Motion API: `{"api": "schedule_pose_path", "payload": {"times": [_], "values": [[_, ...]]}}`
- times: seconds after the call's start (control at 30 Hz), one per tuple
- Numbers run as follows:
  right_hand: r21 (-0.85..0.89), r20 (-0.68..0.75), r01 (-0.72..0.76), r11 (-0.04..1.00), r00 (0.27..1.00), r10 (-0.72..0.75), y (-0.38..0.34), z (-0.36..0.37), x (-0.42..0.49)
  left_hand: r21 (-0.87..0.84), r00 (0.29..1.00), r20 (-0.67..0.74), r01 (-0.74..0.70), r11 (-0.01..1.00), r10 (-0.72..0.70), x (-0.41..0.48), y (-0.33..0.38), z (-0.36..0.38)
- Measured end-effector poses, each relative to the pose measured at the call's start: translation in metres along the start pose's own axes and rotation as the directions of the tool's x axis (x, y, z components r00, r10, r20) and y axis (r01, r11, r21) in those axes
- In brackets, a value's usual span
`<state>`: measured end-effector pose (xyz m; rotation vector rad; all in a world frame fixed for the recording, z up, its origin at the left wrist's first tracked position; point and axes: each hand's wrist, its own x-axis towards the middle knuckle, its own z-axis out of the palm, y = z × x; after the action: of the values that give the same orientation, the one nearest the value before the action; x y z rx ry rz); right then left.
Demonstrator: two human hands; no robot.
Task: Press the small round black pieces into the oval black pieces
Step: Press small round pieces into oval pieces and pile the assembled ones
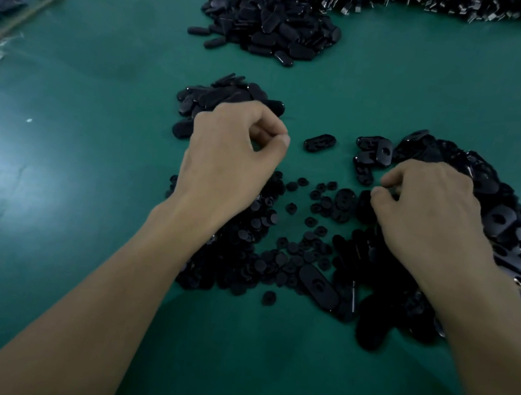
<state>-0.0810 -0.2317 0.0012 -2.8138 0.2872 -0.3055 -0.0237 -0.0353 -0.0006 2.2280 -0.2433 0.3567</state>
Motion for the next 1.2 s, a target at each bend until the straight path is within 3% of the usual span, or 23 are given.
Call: {"api": "schedule_pose_path", "payload": {"times": [0.23, 0.43, 0.8, 1.0, 1.2], "values": [[0.074, -0.028, -0.059, 0.996, 0.998, 0.061, -0.003, -0.004, -0.003, 0.031, 1.000, -0.010, 0.016, 0.999, -0.015, -0.021, -0.001, -0.005], [-0.001, 0.039, -0.019, 1.000, 0.999, 0.019, -0.009, -0.001, -0.004, 0.075, 1.000, -0.022, 0.021, 0.997, -0.019, -0.024, 0.006, -0.005], [0.285, -0.142, 0.067, 0.956, 0.989, -0.027, -0.005, 0.006, 0.001, 0.032, 1.000, -0.025, -0.015, 0.999, 0.016, -0.021, -0.001, -0.005], [0.510, -0.296, 0.243, 0.825, 0.950, -0.097, -0.015, 0.006, -0.001, -0.187, 0.997, 0.012, -0.073, 0.980, 0.077, -0.024, 0.007, -0.003], [0.622, -0.314, 0.377, 0.686, 0.923, -0.223, -0.026, 0.008, -0.009, -0.453, 0.979, 0.195, 0.040, 0.891, 0.055, -0.028, 0.012, -0.001]]}}
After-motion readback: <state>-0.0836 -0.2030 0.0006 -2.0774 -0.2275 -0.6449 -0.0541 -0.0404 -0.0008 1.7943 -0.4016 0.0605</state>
